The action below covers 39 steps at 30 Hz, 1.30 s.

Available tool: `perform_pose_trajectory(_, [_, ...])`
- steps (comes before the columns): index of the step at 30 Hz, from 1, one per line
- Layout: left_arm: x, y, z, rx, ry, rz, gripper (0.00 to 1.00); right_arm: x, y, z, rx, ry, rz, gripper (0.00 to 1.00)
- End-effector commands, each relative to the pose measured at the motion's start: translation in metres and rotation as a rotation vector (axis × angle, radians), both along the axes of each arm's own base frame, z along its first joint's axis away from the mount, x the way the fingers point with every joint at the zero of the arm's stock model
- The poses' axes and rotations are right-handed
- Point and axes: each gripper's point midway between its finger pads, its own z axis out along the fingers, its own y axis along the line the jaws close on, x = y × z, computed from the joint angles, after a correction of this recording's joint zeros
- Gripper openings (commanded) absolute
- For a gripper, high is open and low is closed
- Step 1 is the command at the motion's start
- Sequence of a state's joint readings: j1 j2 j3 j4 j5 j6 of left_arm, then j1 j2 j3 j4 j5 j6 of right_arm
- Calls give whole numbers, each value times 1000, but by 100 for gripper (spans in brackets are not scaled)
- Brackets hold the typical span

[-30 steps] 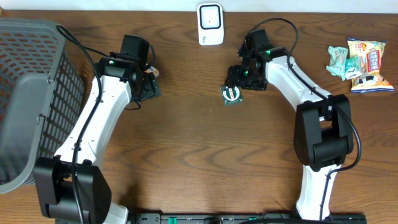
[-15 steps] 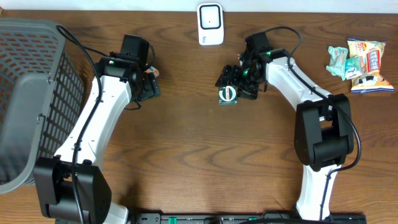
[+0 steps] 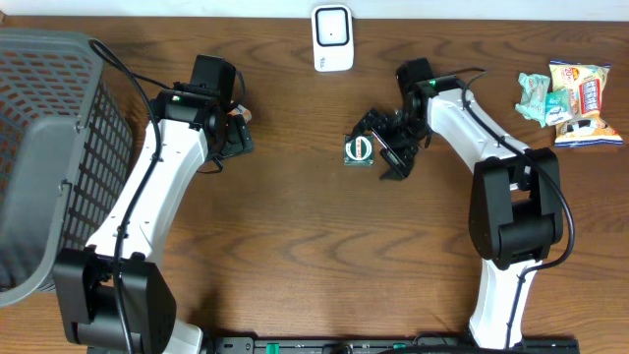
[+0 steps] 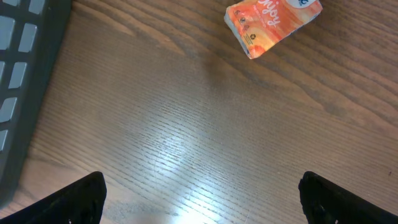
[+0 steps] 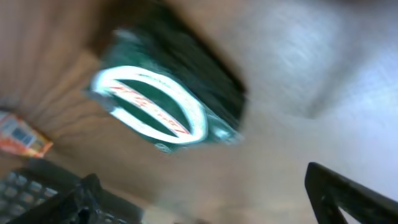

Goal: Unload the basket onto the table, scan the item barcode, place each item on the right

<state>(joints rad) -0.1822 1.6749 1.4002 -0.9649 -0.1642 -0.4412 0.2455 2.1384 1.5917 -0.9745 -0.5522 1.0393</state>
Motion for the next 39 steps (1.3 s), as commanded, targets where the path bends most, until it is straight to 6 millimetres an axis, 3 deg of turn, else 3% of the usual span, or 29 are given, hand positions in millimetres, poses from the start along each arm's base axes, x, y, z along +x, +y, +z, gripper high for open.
perform_pose_trajectory(1, [-2, 5, -4, 24, 14, 2, 98, -5, 3, -5, -23, 131, -173, 99])
perform_pose_trajectory(7, [-2, 5, -4, 24, 14, 2, 97, 8, 4, -12, -108, 147, -358, 99])
perform_pose_trajectory(14, [-2, 5, -4, 24, 14, 2, 98, 38, 9, -21, -271, -29, -529, 96])
perform_pose_trajectory(21, [-2, 5, -4, 24, 14, 2, 97, 40, -6, -25, -454, -142, -557, 94])
perform_pose_trajectory(28, [-2, 5, -4, 24, 14, 2, 97, 41, -15, -24, -508, -173, -561, 88])
perform_pose_trajectory(31, [-2, 5, -4, 24, 14, 2, 98, 40, -14, -24, -508, -175, -549, 77])
perform_pose_trajectory(33, [-2, 5, -4, 24, 14, 2, 98, 39, -8, -24, -486, -167, -542, 77])
perform_pose_trajectory(35, [-2, 5, -4, 24, 14, 2, 98, 41, 0, -24, -459, -173, -537, 83])
perform_pose_trajectory(39, [-2, 5, -4, 24, 14, 2, 98, 41, 11, -23, -443, -189, -523, 84])
